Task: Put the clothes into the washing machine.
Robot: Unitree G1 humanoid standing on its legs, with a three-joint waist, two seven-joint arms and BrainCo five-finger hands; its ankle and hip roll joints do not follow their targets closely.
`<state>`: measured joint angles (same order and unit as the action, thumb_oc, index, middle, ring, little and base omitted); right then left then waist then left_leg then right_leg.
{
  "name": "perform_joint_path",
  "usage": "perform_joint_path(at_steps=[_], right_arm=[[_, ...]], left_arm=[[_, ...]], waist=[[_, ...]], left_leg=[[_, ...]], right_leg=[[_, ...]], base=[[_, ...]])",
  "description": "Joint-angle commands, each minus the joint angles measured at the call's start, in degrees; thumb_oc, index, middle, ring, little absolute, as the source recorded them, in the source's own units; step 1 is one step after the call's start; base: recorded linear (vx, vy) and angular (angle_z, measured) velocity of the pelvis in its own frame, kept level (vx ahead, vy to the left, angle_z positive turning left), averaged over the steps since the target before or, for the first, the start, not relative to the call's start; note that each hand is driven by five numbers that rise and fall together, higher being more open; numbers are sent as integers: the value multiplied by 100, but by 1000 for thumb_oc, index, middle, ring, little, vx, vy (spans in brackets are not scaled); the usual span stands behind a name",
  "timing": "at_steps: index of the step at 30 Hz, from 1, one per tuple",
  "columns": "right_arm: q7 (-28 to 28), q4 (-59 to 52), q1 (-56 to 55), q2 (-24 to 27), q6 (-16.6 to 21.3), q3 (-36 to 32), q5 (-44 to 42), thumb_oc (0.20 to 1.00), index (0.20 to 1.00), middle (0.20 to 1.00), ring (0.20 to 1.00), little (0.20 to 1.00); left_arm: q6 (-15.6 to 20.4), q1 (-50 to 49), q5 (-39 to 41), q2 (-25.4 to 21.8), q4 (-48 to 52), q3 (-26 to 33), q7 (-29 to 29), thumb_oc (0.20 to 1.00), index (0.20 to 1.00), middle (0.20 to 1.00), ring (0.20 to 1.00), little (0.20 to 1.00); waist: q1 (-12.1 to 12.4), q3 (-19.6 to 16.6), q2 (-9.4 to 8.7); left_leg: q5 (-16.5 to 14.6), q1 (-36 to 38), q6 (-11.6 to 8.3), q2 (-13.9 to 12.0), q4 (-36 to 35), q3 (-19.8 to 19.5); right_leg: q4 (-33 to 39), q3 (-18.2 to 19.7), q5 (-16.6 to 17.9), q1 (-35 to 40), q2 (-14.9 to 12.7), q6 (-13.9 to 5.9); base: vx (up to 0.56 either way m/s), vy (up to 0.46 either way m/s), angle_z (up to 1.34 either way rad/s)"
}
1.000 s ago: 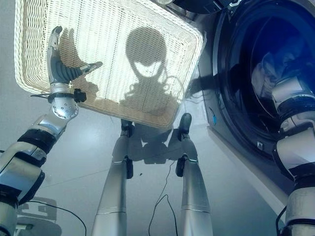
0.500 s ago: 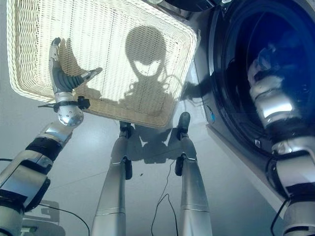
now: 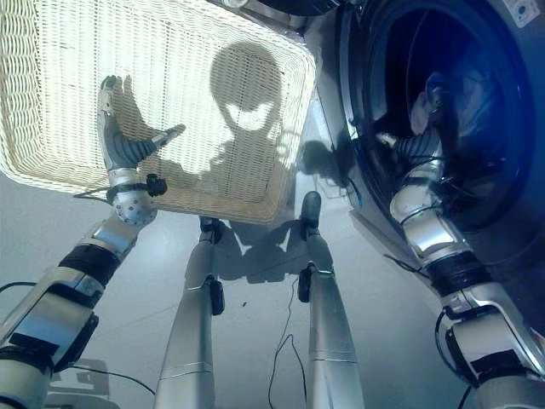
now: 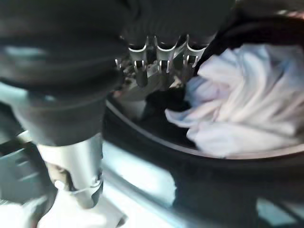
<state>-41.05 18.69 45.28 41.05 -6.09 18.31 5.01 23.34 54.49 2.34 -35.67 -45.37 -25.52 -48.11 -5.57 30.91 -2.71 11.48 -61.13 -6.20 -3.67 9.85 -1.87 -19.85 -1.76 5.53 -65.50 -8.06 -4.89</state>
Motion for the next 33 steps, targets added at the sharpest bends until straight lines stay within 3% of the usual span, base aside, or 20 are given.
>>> perform_joint_path(at_steps=[1, 5, 11, 15, 17, 19, 26, 27, 30, 33], right_arm=[[187, -374, -194, 89, 423, -28, 1056, 1000, 1000, 1000, 1000, 1000], [552, -680, -640, -93, 769, 170, 1636, 1000, 1000, 1000, 1000, 1000], [932, -740, -1096, -234, 1198, 467, 1683, 1000, 1000, 1000, 1000, 1000], [1288, -498, -1805, -413, 1788, 720, 1613, 1000, 1000, 1000, 1000, 1000], [1366, -479, -2022, -418, 1912, 754, 1607, 1000, 1000, 1000, 1000, 1000], [1433, -353, -2594, -479, 2150, 810, 1508, 1000, 1000, 1000, 1000, 1000], [1572, 392, -3534, -798, 2322, 652, 961, 1000, 1000, 1000, 1000, 1000], [1713, 716, -3821, -967, 2310, 527, 957, 1000, 1000, 1000, 1000, 1000], [1817, 1197, -4120, -1221, 2201, 401, 787, 1000, 1000, 1000, 1000, 1000], [2285, 2388, -4333, -1679, 1878, 168, 129, 1000, 1000, 1000, 1000, 1000]], left_arm=[[65, -28, -503, 209, 176, 369, -249, 1000, 1000, 1000, 1000, 1000], [4, -354, -579, 345, 276, 467, -232, 1000, 1000, 1000, 1000, 1000], [-42, -755, -610, 483, 230, 522, -70, 1000, 1000, 1000, 1000, 1000], [102, -1591, -512, 624, 155, 646, 297, 1000, 1000, 1000, 1000, 1000], [137, -1817, -543, 671, 162, 670, 412, 1000, 1000, 1000, 1000, 1000], [187, -2457, -671, 821, 143, 682, 735, 1000, 1000, 1000, 1000, 1000], [302, -3584, -394, 1012, -359, 686, 1515, 1000, 1000, 1000, 1000, 1000], [345, -3962, -298, 1053, -537, 768, 1886, 1000, 1000, 1000, 1000, 1000], [287, -4320, -229, 1140, -755, 800, 2256, 1000, 1000, 1000, 1000, 1000], [156, -4727, -220, 1316, -1207, 877, 2975, 1000, 1000, 1000, 1000, 1000]], waist=[[21, -112, -17], [3, -112, -16], [5, -112, -17], [81, -112, -1], [112, -112, 13], [198, -112, 58], [323, -112, 132], [327, -363, 158], [339, -757, 180], [387, -1347, 194]], left_leg=[[-846, 251, 162, 53, 625, -42], [-833, 485, 179, 45, 608, 5], [-835, 941, 192, 45, 537, 82], [-836, 1774, 182, 10, 280, 140], [-826, 2007, 182, 5, 184, 156], [-838, 2684, 172, -8, -4, 222], [-873, 4414, 146, -7, -541, 339], [-863, 4843, 121, -24, -746, 366], [-841, 5258, 86, -59, -949, 417], [-800, 5803, 64, -132, -1192, 488]], right_leg=[[186, -207, 160, 411, 229, -345], [189, -177, 155, 613, 233, -341], [266, -187, 141, 1035, 211, -323], [444, -219, 62, 1808, 126, -307], [498, -241, 38, 2025, 100, -309], [640, -291, -20, 2686, 23, -333], [1091, -386, -103, 4429, -132, -372], [1329, -406, -99, 4911, -168, -357], [1591, -450, -108, 5418, -178, -339], [1856, -519, -99, 6031, -192, -333]], base=[[-17, 13, -3], [-7, 6, -1], [-11, 3, 0], [-23, 5, -3], [-14, 8, -6], [0, 0, 0], [60, 16, 1], [157, -4, 7], [172, -13, 7], [189, -22, 14]])
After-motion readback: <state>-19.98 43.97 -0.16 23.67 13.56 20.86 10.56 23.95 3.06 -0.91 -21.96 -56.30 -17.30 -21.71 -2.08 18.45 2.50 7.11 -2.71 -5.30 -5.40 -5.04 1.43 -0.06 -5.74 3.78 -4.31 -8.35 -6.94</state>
